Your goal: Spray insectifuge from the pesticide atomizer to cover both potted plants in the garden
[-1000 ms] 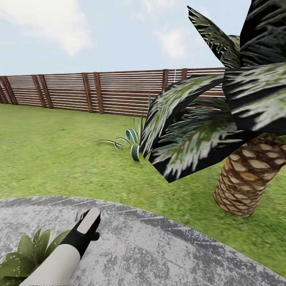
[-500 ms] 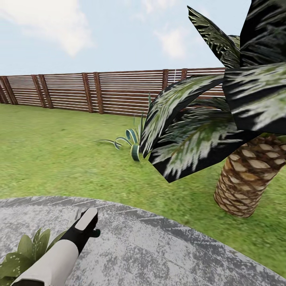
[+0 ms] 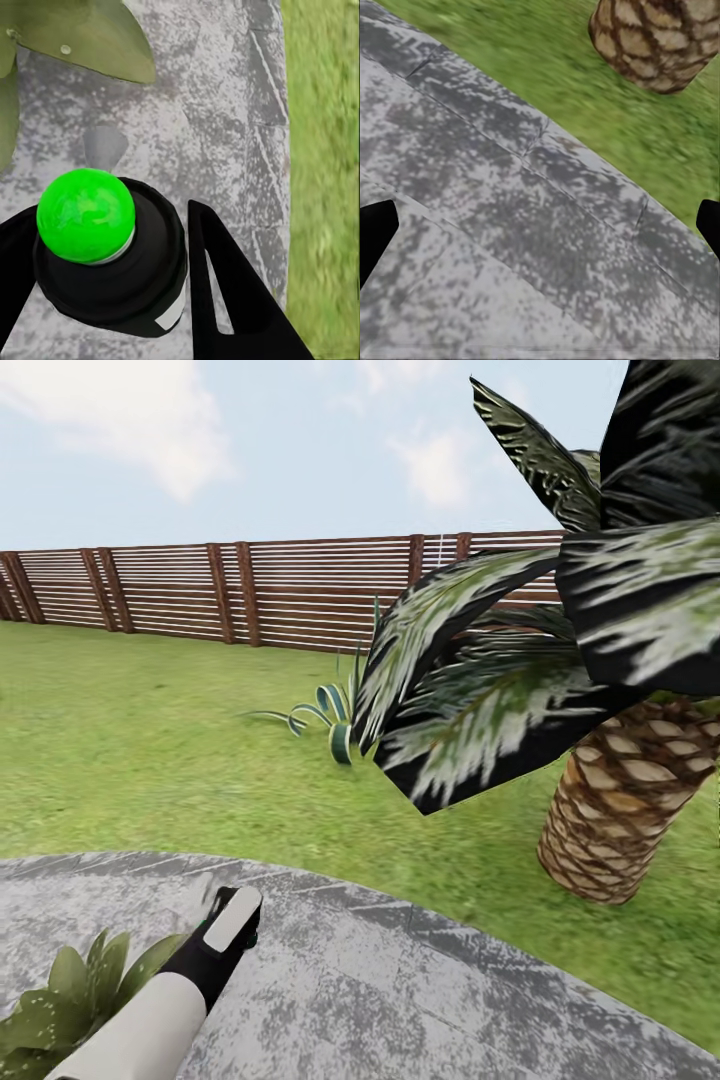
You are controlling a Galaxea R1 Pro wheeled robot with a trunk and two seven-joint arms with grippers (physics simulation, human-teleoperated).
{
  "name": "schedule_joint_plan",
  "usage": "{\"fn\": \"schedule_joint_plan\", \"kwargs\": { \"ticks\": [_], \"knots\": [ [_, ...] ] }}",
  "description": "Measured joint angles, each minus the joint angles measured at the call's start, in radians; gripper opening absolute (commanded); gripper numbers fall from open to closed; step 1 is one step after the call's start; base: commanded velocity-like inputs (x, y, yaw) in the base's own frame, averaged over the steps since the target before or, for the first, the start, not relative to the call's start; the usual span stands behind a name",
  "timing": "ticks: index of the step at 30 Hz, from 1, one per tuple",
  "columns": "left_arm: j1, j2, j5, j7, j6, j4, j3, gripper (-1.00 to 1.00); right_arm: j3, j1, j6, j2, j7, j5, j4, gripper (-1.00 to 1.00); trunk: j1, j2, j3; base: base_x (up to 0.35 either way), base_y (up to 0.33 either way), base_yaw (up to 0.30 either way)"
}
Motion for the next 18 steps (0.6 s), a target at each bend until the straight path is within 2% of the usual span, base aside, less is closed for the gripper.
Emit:
{"fn": "schedule_joint_plan", "kwargs": {
  "ticks": [1,3,6,8,9,12,18],
  "knots": [
    [0.003,-0.012,-0.016,0.005,0.001,-0.030,-0.027,-1.00,0.000,0.000,0.003,0.000,0.000,0.000,0.004,1.00,0.000,0.000,0.000,-0.320,0.042,0.000],
    [0.007,-0.019,-0.022,0.009,0.001,-0.060,-0.072,-1.00,0.000,0.000,0.005,-0.002,0.000,0.000,0.009,1.00,0.000,0.000,0.000,-0.331,0.081,0.000],
    [0.009,-0.024,-0.023,0.015,0.005,-0.098,-0.200,-1.00,-0.002,-0.001,0.014,-0.001,0.002,-0.001,0.010,1.00,0.000,0.000,0.000,-0.330,0.140,0.000],
    [0.022,-0.024,-0.023,0.037,0.020,-0.169,-0.283,-1.00,-0.002,-0.002,0.036,0.001,0.003,-0.004,0.004,1.00,0.000,0.000,0.000,-0.323,0.177,0.000],
    [0.034,-0.023,-0.023,0.047,0.030,-0.199,-0.310,-1.00,-0.003,-0.002,0.042,0.001,0.003,-0.005,0.003,1.00,0.000,0.000,0.000,-0.321,0.184,0.000],
    [0.052,-0.023,-0.025,0.058,0.063,-0.253,-0.363,-1.00,-0.004,-0.003,0.050,0.002,0.002,-0.010,0.000,1.00,0.000,0.000,0.000,-0.319,0.188,0.000],
    [0.058,-0.025,-0.026,0.056,0.079,-0.274,-0.416,-1.00,-0.006,-0.003,0.052,0.002,0.000,-0.014,-0.001,1.00,0.000,0.000,0.000,-0.305,0.198,0.000]
  ]
}}
